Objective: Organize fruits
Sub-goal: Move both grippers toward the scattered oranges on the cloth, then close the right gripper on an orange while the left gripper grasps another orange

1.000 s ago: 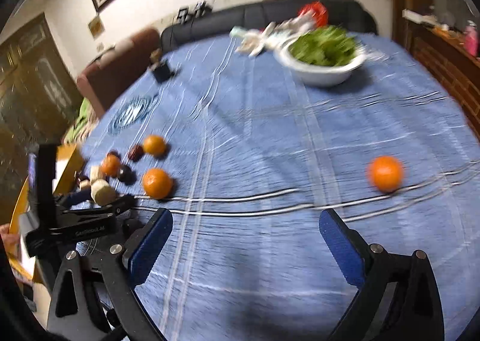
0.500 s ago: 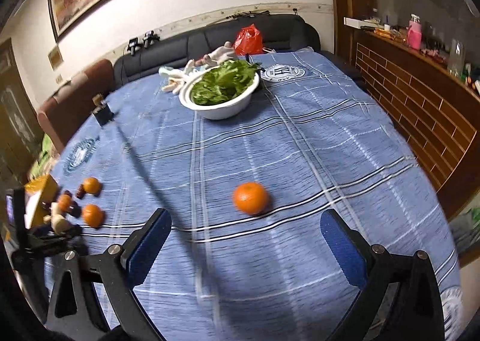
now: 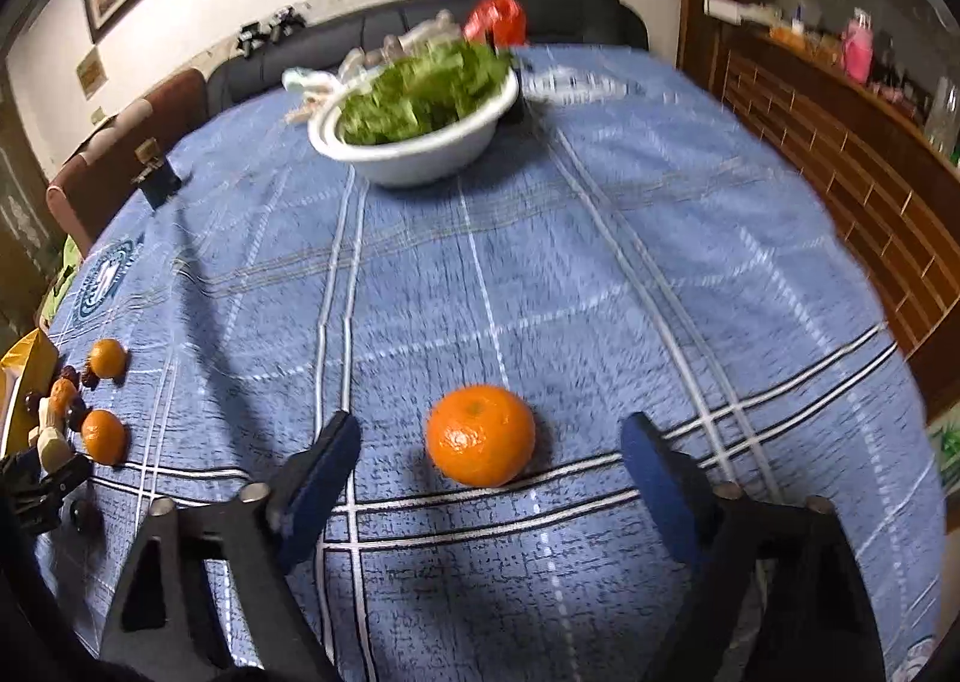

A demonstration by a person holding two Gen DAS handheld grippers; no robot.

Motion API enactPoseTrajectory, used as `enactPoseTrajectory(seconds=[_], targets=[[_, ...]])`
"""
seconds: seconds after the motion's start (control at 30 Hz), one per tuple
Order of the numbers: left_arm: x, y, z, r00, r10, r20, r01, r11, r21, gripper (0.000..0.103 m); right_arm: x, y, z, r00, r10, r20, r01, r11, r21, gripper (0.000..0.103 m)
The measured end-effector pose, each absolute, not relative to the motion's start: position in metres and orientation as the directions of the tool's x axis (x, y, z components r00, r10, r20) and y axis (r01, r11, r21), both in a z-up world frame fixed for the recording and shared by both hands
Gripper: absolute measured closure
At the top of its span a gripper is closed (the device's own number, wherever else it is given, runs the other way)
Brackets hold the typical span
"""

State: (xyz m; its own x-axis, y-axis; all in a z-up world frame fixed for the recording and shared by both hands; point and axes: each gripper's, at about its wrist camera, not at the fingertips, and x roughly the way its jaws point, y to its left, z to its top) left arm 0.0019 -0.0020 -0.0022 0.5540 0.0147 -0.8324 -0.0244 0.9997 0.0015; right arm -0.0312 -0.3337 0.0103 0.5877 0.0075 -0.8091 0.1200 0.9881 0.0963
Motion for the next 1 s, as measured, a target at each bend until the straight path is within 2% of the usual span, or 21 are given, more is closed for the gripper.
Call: enactPoseTrajectory(seconds=[0.13, 0.27, 0.37, 0.43, 0.5, 0.57, 0.63, 0.7, 0.77, 0.9, 1.0], targets=[[0.001, -0.005, -0.004, 0.56, 0.046, -0.828, -0.077, 0.997, 0.004, 0.0, -0.032, -0.332, 0.005, 0.599, 0.0, -0.801, 0.118, 0.989, 0.088, 0.031], [0.001, -0.009, -0.005, 0.575, 0.12, -0.81, -0.197, 0.98, 0.006, 0.0, -0.032, -0.335, 0.006, 0.622, 0.026, -0.783, 0.125, 0.983, 0.131, 0.046], [-0.002, -0.012, -0.006, 0.555, 0.157, -0.817, -0.266, 0.964, 0.005, 0.0, -0.033, -0.337, 0.005, 0.641, 0.053, -0.765, 0.122, 0.978, 0.17, 0.046], [-0.002, -0.011, -0.004, 0.497, 0.161, -0.853, -0.291, 0.957, 0.011, 0.0, -0.035, -0.338, 0.004, 0.653, 0.074, -0.754, 0.105, 0.977, 0.187, 0.046], [-0.005, -0.015, -0.002, 0.475, 0.118, -0.872, -0.236, 0.972, 0.003, 0.0, -0.036, -0.34, 0.006, 0.661, 0.107, -0.742, 0.089, 0.972, 0.219, 0.047], [-0.015, -0.027, 0.003, 0.503, 0.048, -0.863, -0.109, 0.994, -0.009, 0.0, -0.038, -0.344, 0.006, 0.669, 0.133, -0.731, 0.075, 0.967, 0.244, 0.047], [-0.032, -0.036, 0.016, 0.568, 0.016, -0.823, -0.042, 0.999, -0.009, 0.0, -0.038, -0.346, 0.006, 0.67, 0.146, -0.728, 0.069, 0.964, 0.257, 0.047], [-0.044, -0.043, 0.03, 0.631, -0.067, -0.773, 0.043, 0.998, -0.051, 0.0, -0.038, -0.345, 0.007, 0.67, 0.146, -0.728, 0.068, 0.964, 0.256, 0.046], [-0.038, -0.051, 0.038, 0.63, -0.139, -0.764, 0.12, 0.989, -0.081, 0.0, -0.038, -0.343, 0.007, 0.669, 0.149, -0.728, 0.063, 0.965, 0.255, 0.046], [-0.016, -0.07, 0.031, 0.585, -0.127, -0.801, 0.202, 0.979, -0.007, 0.0, -0.037, -0.345, 0.007, 0.668, 0.18, -0.722, 0.057, 0.955, 0.291, 0.046], [-0.003, -0.079, 0.023, 0.55, -0.152, -0.821, 0.263, 0.965, -0.003, 0.002, -0.038, -0.343, 0.007, 0.669, 0.17, -0.724, 0.055, 0.96, 0.276, 0.046]])
